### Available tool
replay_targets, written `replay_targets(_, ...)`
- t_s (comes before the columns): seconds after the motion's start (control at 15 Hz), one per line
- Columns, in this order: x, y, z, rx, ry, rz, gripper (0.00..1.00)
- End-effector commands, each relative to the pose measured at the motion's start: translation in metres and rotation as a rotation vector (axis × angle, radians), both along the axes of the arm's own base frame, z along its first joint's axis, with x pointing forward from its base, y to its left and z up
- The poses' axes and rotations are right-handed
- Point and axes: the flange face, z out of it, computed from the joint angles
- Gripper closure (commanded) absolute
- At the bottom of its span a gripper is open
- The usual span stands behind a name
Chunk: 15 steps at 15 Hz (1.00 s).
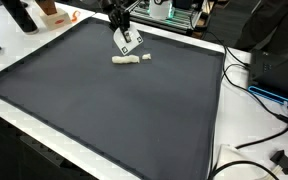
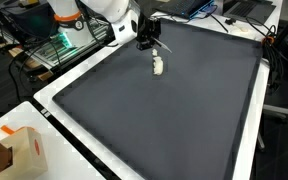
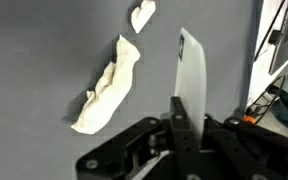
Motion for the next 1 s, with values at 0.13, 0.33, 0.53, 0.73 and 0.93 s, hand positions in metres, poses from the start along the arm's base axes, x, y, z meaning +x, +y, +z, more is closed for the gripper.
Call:
replay_targets(0.13, -0.002, 0.0, -0.005, 0.04, 0.081, -0.081, 0.99)
replay_targets(0.33, -0.004, 0.002, -0.001, 0.036, 0.114, -0.126, 0.99)
replay_targets(0.53, -0.004, 0.003, 0.005, 0.0, 0.128, -0.156, 0.99)
replay_targets(0.73, -0.004, 0.007, 0.013, -0.05, 0.144, -0.181, 0.99)
replay_targets(0.93, -0.002, 0.016, 0.024, -0.124, 0.169, -0.195, 0.99)
